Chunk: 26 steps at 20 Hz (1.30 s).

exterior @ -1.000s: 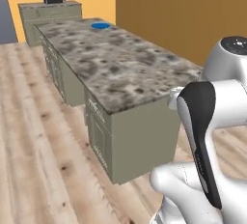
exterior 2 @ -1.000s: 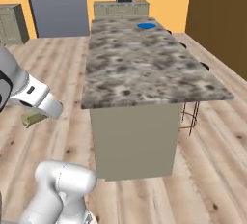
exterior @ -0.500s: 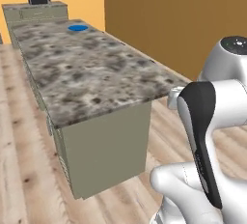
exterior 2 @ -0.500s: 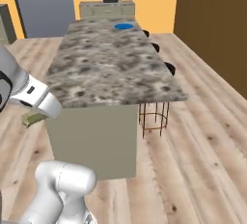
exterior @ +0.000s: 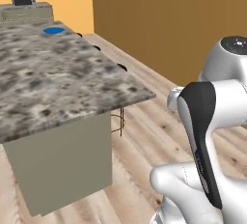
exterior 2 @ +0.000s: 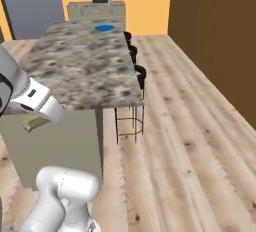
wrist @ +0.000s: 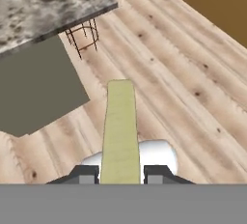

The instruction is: Retrieve the butter from the fridge and place it on a plate on the dining table. Then retrieve the butter knife by the fridge and place it near the plate.

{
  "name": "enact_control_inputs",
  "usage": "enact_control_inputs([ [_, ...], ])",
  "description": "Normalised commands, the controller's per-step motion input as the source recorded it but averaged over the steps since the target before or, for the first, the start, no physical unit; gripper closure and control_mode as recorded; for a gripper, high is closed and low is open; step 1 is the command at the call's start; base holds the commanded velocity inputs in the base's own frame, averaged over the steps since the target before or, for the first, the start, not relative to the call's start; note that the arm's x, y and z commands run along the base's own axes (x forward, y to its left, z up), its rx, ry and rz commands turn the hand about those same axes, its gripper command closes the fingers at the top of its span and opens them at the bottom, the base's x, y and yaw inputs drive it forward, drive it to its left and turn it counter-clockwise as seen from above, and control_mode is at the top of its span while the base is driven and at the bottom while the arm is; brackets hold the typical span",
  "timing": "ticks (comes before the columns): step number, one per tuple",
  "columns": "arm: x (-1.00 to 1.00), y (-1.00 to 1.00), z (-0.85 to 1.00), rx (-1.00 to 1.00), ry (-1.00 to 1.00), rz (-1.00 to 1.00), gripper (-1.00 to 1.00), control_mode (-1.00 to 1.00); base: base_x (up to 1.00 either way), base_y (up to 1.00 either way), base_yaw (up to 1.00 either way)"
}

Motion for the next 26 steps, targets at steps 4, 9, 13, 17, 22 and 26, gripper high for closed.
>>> enact_control_inputs([
  [4, 0.0, 0.0, 0.0, 0.0, 0.0, 0.0, 1.0, 1.0, 0.16, -1.0, 0.0],
  [9, 0.0, 0.0, 0.0, 0.0, 0.0, 0.0, 1.0, 1.0, 0.29, -1.0, 0.0],
  [13, 0.0, 0.0, 0.0, 0.0, 0.0, 0.0, 1.0, 1.0, 0.32, -1.0, 0.0],
  [17, 0.0, 0.0, 0.0, 0.0, 0.0, 0.0, 1.0, 1.0, 0.47, -1.0, 0.03],
  [22, 0.0, 0.0, 0.0, 0.0, 0.0, 0.0, 1.0, 1.0, 0.88, -1.0, 0.11],
  [26, 0.0, 0.0, 0.0, 0.0, 0.0, 0.0, 1.0, 1.0, 1.0, -1.0, 0.19],
])
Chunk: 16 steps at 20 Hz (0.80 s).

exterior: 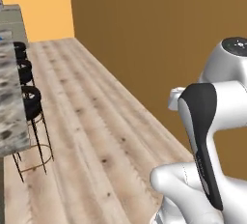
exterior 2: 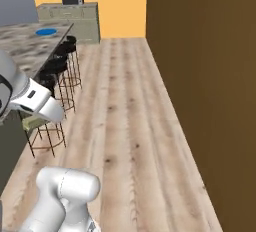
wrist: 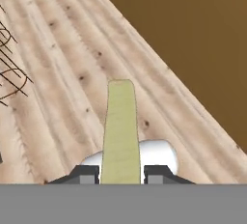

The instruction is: Retrieve the butter from the fridge and place it on a plate on the dining table. Then retrieve the butter knife by the fridge and place it near the plate.

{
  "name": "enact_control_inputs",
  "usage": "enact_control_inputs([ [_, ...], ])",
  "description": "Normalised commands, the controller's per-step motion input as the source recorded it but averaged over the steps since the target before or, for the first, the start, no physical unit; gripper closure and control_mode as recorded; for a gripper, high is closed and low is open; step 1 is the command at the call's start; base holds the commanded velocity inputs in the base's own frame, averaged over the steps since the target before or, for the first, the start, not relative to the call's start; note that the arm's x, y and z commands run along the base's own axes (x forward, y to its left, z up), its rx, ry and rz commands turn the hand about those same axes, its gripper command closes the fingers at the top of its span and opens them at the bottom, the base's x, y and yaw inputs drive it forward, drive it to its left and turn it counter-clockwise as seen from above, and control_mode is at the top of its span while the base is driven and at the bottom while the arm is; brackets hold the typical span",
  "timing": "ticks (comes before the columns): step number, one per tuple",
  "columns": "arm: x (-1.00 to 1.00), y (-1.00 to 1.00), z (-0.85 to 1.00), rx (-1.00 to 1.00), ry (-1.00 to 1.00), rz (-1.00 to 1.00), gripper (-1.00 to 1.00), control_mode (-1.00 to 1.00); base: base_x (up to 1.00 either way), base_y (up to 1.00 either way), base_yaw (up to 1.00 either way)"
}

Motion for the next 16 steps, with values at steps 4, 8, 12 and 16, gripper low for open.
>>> enact_control_inputs([
  [4, 0.0, 0.0, 0.0, 0.0, 0.0, 0.0, 1.0, 1.0, 1.0, -1.0, 0.24],
  [8, 0.0, 0.0, 0.0, 0.0, 0.0, 0.0, 1.0, 1.0, 1.0, -0.77, 0.23],
  [12, 0.0, 0.0, 0.0, 0.0, 0.0, 0.0, 1.0, 1.0, 1.0, -0.17, 0.14],
  [16, 0.0, 0.0, 0.0, 0.0, 0.0, 0.0, 1.0, 1.0, 1.0, 0.09, 0.02],
])
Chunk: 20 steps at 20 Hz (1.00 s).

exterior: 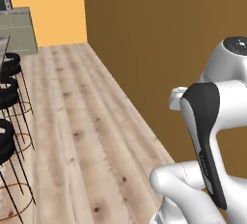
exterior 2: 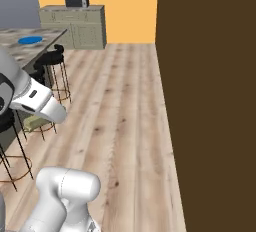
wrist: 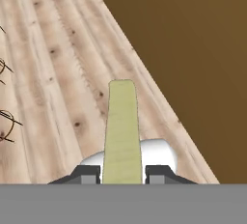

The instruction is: Retrieve the butter from the fridge and place it on a plate on the dining table. Then retrieve the butter knife by the fridge and place it near the plate.

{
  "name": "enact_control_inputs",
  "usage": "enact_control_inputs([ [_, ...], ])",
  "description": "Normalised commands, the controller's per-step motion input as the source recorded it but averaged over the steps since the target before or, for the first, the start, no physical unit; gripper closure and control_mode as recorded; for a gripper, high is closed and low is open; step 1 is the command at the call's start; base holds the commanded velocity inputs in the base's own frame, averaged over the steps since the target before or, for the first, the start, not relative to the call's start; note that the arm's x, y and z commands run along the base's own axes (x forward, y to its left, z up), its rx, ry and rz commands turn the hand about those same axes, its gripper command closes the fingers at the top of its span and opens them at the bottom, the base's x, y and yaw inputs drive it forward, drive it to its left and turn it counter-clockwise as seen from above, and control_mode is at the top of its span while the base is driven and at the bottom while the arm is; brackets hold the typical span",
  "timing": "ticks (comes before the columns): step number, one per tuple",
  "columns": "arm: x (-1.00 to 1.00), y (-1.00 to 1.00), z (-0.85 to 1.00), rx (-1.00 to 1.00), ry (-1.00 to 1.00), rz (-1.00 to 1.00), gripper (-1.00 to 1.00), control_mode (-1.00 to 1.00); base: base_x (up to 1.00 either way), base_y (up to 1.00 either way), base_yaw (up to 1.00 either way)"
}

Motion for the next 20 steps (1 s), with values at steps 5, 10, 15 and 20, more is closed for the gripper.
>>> enact_control_inputs([
  [5, 0.0, 0.0, 0.0, 0.0, 0.0, 0.0, 1.0, 1.0, 1.0, 0.05, 0.03],
  [10, 0.0, 0.0, 0.0, 0.0, 0.0, 0.0, 1.0, 1.0, 1.0, 0.02, 0.09],
  [15, 0.0, 0.0, 0.0, 0.0, 0.0, 0.0, 1.0, 1.0, 1.0, 0.03, 0.09],
  [20, 0.0, 0.0, 0.0, 0.0, 0.0, 0.0, 1.0, 1.0, 1.0, 0.02, 0.12],
])
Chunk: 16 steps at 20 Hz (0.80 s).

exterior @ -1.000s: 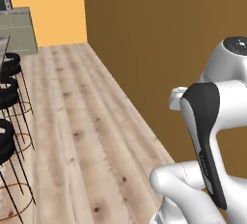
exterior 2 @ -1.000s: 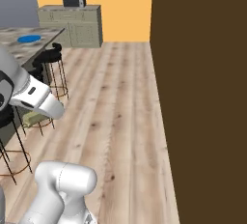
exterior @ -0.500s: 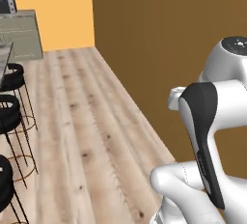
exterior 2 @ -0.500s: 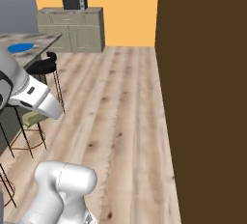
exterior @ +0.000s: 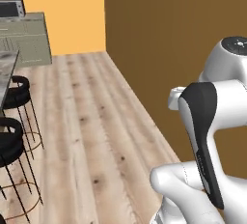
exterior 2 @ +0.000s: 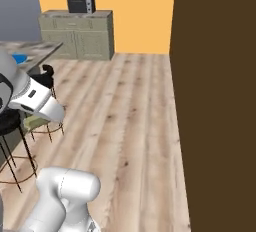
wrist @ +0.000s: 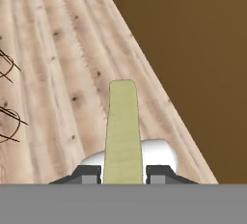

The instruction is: Retrieve the butter from the fridge and place it on a plate on the dining table. Then retrieve the butter knife by the fridge and place it near the plate.

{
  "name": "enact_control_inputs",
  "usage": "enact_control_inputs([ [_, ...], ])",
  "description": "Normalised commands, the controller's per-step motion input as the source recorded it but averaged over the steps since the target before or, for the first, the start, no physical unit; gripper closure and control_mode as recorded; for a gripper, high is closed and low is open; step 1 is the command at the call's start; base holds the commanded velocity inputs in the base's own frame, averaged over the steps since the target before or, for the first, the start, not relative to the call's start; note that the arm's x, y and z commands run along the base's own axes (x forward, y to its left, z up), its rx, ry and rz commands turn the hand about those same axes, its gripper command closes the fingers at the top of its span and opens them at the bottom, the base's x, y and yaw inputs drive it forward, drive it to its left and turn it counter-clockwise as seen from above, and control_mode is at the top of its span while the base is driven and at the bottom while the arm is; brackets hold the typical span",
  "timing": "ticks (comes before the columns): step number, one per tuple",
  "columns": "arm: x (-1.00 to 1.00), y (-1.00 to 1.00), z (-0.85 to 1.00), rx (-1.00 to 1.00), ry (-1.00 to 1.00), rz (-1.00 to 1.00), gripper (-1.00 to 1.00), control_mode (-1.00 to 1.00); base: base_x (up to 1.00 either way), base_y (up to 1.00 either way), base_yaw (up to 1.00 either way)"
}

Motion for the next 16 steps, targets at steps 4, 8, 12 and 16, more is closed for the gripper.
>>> enact_control_inputs([
  [4, 0.0, 0.0, 0.0, 0.0, 0.0, 0.0, 1.0, 1.0, 1.0, 0.04, 0.1],
  [8, 0.0, 0.0, 0.0, 0.0, 0.0, 0.0, 1.0, 1.0, 1.0, 0.01, 0.09],
  [12, 0.0, 0.0, 0.0, 0.0, 0.0, 0.0, 1.0, 1.0, 1.0, 0.0, 0.11],
  [16, 0.0, 0.0, 0.0, 0.0, 0.0, 0.0, 1.0, 1.0, 1.0, 0.0, 0.11],
])
